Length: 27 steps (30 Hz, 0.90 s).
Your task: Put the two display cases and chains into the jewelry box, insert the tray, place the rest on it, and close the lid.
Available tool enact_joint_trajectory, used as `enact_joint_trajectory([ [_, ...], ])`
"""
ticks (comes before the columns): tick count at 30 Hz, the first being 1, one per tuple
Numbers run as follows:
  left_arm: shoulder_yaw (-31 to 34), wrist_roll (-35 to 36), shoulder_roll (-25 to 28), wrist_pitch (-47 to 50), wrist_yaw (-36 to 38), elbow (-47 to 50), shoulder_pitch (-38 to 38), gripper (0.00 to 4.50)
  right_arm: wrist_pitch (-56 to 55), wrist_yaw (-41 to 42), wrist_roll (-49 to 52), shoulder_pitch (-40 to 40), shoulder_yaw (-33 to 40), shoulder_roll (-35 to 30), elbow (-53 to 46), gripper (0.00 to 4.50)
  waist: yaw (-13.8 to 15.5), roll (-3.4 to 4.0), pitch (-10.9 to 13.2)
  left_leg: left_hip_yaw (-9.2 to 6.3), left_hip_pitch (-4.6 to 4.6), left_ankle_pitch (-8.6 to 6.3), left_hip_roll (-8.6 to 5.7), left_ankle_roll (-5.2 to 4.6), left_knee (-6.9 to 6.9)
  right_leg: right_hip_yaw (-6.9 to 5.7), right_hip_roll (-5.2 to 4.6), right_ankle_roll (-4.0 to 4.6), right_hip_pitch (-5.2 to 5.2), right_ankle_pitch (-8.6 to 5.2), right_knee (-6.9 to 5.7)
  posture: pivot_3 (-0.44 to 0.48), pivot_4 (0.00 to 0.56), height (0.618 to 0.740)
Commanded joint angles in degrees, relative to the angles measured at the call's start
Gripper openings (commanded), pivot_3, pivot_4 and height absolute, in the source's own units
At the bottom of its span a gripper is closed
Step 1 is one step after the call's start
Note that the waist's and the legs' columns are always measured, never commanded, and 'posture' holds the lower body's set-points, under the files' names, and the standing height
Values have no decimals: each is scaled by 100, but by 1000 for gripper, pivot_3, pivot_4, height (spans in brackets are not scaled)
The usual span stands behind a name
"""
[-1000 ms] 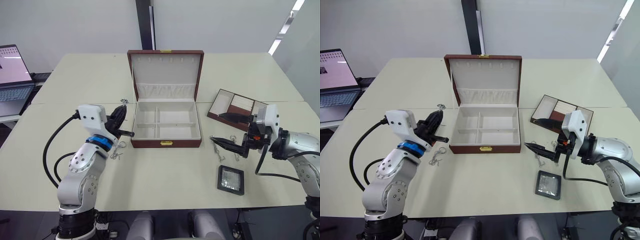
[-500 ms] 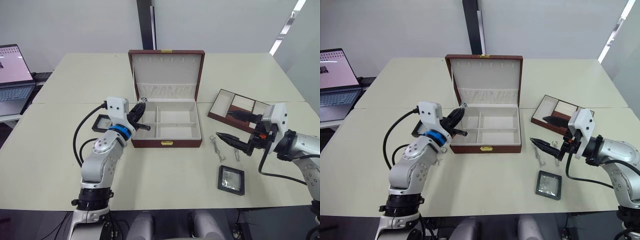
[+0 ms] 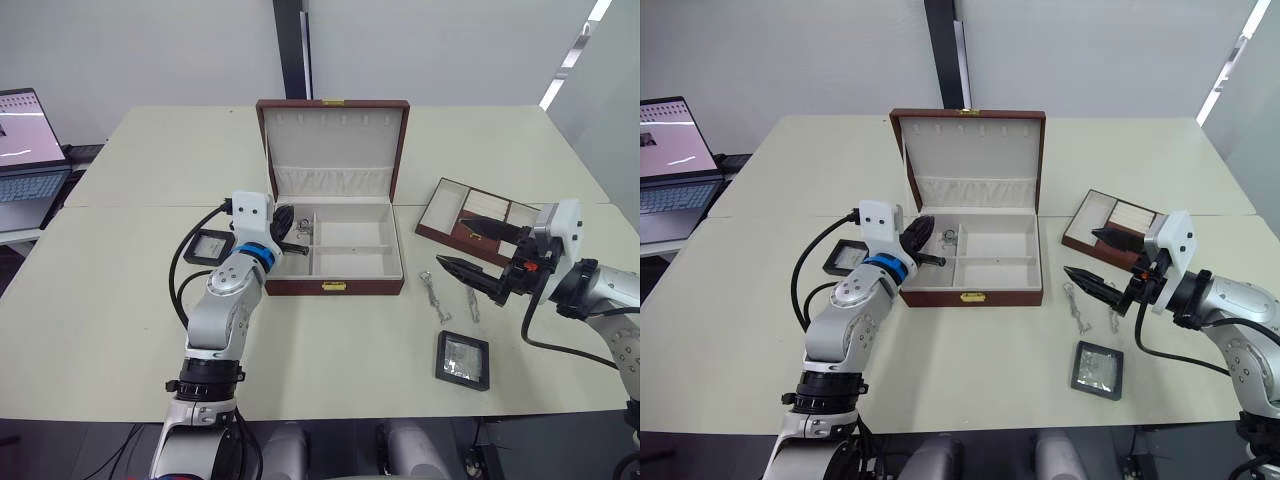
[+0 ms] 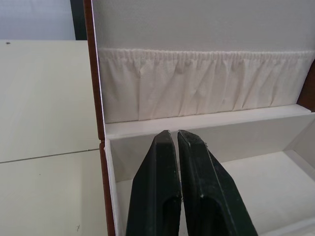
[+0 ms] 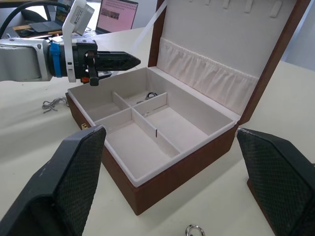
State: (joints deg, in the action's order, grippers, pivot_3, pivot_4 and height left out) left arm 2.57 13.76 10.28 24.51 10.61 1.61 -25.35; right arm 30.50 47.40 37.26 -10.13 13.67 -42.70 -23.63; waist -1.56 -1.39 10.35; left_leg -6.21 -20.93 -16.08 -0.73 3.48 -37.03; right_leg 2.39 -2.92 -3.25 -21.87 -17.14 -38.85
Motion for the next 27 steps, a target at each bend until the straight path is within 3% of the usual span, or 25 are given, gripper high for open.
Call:
enact_joint_trajectory([
  [1,13,-58,-32,-41,-27,98,-25,155,-31,-22,108,-101,122,-7,-153,4500,0,0,0,0,0,0,0,0,0,0,0,0,0,0,0,0,150,740],
  [4,31,-27,-71,-13,-6,145,-18,155,-25,-20,118,-96,123,-7,-149,4500,0,0,0,0,0,0,0,0,0,0,0,0,0,0,0,0,150,740],
  [7,39,73,-108,-3,84,285,47,766,-22,-12,121,-80,130,-10,-143,4500,0,0,0,0,0,0,0,0,0,-1,0,0,0,0,0,0,150,740],
  [16,110,408,2,103,483,679,158,3423,-28,16,121,-74,164,-28,-80,4500,0,0,0,0,0,0,0,0,0,0,0,0,0,0,0,0,150,740],
  [19,90,840,272,371,1080,1093,325,4352,-19,40,150,-55,236,-50,-14,4500,-11,0,0,0,0,0,1,0,1,0,0,0,0,0,0,0,150,740],
  [27,978,2269,1931,1251,2747,1904,1223,4456,-148,303,21,180,524,-253,533,4500,-24,3,2,2,2,0,9,0,2,0,6,1,-1,-1,-1,0,150,740],
])
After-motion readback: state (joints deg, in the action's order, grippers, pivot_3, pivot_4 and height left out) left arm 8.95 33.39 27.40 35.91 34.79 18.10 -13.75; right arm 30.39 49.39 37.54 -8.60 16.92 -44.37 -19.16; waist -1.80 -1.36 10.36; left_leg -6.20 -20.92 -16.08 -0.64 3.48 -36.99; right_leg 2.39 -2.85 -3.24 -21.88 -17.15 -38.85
